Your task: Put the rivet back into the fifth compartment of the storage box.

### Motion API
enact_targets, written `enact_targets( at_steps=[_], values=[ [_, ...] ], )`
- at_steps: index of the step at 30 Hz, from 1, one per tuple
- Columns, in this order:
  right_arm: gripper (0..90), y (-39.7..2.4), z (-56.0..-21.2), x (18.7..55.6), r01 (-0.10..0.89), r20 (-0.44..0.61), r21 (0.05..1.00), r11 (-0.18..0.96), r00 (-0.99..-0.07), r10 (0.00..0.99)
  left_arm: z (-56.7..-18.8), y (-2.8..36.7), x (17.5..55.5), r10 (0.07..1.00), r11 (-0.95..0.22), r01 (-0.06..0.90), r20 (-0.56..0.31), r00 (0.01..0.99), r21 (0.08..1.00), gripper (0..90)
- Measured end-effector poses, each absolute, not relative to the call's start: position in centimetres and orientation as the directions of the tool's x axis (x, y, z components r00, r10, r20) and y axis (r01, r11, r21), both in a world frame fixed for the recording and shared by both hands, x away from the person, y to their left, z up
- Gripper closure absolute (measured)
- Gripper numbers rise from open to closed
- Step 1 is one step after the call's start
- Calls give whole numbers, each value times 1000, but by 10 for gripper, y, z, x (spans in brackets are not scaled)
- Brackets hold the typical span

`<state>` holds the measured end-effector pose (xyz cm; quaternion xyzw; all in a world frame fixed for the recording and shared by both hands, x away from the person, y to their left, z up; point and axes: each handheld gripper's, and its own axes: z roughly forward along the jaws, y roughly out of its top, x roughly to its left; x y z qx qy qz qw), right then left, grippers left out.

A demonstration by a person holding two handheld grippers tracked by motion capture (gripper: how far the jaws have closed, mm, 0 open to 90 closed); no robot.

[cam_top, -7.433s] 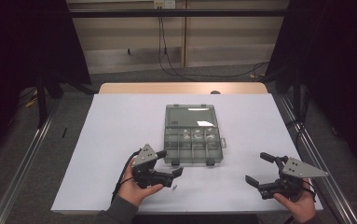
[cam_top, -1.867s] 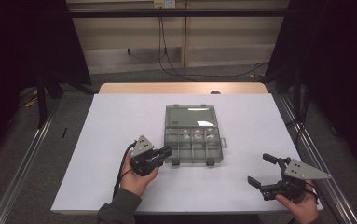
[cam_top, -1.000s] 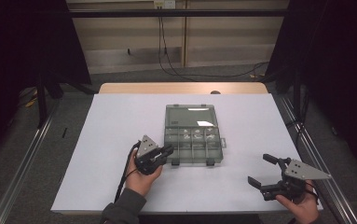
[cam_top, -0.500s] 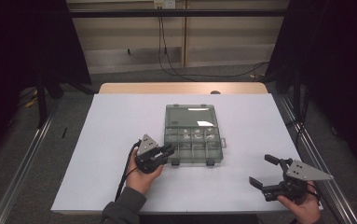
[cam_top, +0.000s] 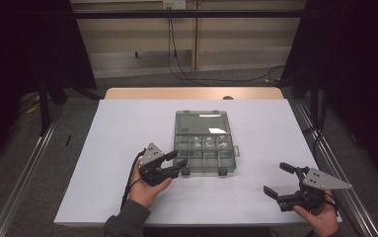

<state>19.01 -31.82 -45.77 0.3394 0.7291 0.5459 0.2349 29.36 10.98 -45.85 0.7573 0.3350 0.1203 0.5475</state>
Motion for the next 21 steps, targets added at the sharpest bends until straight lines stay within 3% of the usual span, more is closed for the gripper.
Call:
enact_targets(
  at_steps=[10,21],
  values=[
    [13,-319,-457,190,233,24,956,180,-669,743,-452,126,286,631,-131,365,-206,748,922,212],
    [13,-320,-457,190,239,34,957,165,-656,754,-445,151,281,633,-117,332,-188,751,936,131]
  ],
)
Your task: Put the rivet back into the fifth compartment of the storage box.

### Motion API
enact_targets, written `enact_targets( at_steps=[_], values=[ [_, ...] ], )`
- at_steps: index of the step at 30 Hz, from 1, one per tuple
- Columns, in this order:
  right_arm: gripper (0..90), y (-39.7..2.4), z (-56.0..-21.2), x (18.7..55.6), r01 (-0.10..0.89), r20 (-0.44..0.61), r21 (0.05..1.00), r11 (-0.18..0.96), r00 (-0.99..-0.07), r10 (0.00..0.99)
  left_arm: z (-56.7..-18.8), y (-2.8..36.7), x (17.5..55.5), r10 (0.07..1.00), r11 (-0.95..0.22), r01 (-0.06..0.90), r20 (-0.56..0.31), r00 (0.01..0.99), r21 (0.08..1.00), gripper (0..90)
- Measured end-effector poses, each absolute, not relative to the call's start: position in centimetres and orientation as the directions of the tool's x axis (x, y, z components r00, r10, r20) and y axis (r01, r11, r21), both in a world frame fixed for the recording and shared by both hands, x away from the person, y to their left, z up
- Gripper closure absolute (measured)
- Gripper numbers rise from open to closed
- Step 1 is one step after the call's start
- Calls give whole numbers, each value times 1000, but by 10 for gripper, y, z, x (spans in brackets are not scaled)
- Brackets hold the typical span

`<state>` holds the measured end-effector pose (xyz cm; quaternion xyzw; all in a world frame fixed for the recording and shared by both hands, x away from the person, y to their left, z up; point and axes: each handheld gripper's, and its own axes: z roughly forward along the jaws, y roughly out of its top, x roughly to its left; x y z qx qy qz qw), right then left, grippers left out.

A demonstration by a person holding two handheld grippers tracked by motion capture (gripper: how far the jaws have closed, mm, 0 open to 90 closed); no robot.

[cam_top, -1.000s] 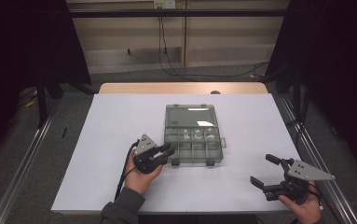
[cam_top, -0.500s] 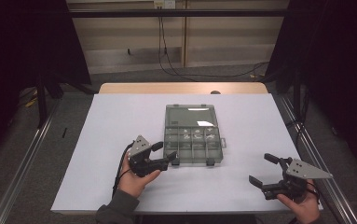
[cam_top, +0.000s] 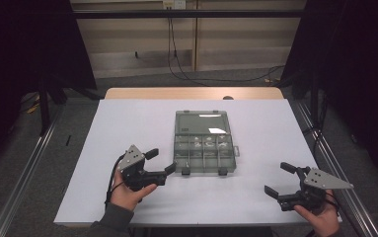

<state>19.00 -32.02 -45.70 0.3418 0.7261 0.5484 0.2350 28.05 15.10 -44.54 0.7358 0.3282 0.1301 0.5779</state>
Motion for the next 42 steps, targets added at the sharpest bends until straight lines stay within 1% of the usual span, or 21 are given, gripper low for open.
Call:
enact_targets(
  at_steps=[7,15,21,27,29,34,37,40,42],
  values=[
    [13,-323,-457,189,248,41,955,162,-653,756,-444,163,278,642,-110,317,-176,746,942,83],
    [13,-324,-457,190,234,32,959,162,-652,758,-444,177,270,636,-125,300,-156,756,946,55],
    [13,-323,-457,190,240,36,957,161,-651,759,-444,192,263,651,-125,289,-142,746,949,46],
    [13,-322,-457,191,237,33,958,159,-646,762,-444,206,261,662,-110,294,-151,734,949,38],
    [13,-323,-457,191,243,37,955,168,-661,749,-444,211,260,665,-118,293,-144,733,949,37],
    [13,-322,-457,191,245,40,957,159,-650,758,-445,218,259,678,-108,298,-149,720,948,37],
    [13,-322,-458,192,239,35,957,162,-654,756,-446,225,258,673,-88,299,-164,721,950,38],
    [13,-322,-458,192,238,35,958,162,-653,756,-447,231,255,683,-111,303,-149,715,946,38],
    [13,-323,-457,192,244,39,956,164,-659,751,-448,234,255,681,-103,305,-157,715,947,38]
  ],
)
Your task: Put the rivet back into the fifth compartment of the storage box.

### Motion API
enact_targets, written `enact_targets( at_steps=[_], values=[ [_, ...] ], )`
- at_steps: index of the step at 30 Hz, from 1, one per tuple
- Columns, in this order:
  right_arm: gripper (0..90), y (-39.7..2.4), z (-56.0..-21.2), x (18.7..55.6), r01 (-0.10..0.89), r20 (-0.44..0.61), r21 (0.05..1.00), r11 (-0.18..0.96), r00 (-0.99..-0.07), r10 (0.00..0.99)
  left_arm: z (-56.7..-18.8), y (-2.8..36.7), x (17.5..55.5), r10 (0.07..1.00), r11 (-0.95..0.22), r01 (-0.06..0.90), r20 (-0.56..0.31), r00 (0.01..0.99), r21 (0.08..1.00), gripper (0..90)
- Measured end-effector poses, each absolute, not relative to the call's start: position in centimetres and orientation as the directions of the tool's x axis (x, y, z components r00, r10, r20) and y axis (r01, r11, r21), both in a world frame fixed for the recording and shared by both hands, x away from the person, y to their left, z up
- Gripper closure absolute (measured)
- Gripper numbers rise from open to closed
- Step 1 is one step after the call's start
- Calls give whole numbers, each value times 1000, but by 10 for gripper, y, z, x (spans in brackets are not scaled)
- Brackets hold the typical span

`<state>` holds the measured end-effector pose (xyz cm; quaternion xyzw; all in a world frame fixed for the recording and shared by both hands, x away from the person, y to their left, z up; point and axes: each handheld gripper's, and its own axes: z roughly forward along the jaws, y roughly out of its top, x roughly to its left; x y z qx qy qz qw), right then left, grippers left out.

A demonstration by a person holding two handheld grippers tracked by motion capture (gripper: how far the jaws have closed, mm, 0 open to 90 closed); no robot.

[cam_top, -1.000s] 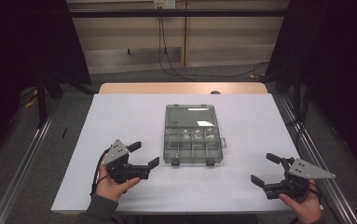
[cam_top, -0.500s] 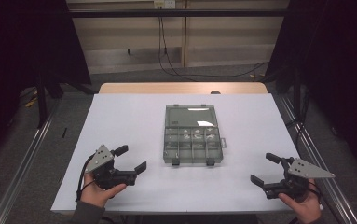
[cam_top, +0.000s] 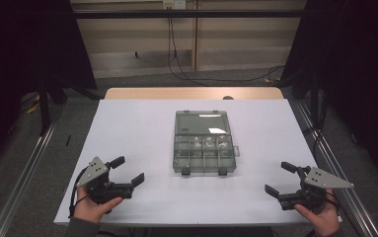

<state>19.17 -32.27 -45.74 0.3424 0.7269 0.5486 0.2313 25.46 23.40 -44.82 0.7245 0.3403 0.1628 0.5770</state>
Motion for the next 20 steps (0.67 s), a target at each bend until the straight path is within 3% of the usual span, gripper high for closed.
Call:
enact_targets(
  at_steps=[20],
  values=[
    [13,-325,-458,192,242,41,958,151,-641,766,-448,248,250,691,-127,296,-130,711,947,38]
  ],
)
